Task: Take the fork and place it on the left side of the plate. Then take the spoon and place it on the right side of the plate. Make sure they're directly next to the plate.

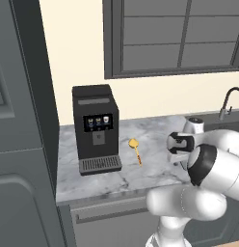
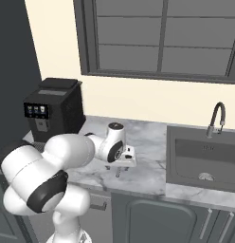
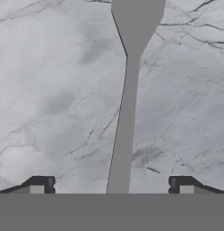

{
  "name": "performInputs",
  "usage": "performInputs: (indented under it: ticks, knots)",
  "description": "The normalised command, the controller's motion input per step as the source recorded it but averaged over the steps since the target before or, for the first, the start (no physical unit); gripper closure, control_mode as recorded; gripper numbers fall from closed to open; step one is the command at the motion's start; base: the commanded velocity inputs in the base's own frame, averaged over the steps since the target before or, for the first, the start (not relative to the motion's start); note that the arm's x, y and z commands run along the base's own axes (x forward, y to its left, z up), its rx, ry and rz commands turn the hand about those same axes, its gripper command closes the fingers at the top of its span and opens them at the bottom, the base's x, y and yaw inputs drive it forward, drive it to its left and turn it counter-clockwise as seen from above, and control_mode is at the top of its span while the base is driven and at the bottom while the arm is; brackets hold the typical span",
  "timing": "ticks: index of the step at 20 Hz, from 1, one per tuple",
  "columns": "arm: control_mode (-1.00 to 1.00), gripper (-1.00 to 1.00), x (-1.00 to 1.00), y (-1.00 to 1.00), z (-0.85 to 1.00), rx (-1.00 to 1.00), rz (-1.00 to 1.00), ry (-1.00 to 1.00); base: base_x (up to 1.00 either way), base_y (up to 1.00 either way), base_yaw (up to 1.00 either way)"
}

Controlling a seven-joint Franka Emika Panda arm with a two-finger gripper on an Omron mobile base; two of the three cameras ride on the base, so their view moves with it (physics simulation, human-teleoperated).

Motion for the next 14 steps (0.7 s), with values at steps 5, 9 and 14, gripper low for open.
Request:
performInputs:
  ticks: [5,9,14]
  knots:
    - [-1.0,-1.0,0.13,0.0,-0.19,0.0,0.0,-0.01,0.0,0.0,0.0]
    - [-1.0,-1.0,0.09,0.0,-0.18,0.0,0.0,-0.01,0.0,0.0,0.0]
    - [-1.0,1.0,0.06,0.05,-0.24,0.0,0.0,0.0,0.0,0.0,0.0]
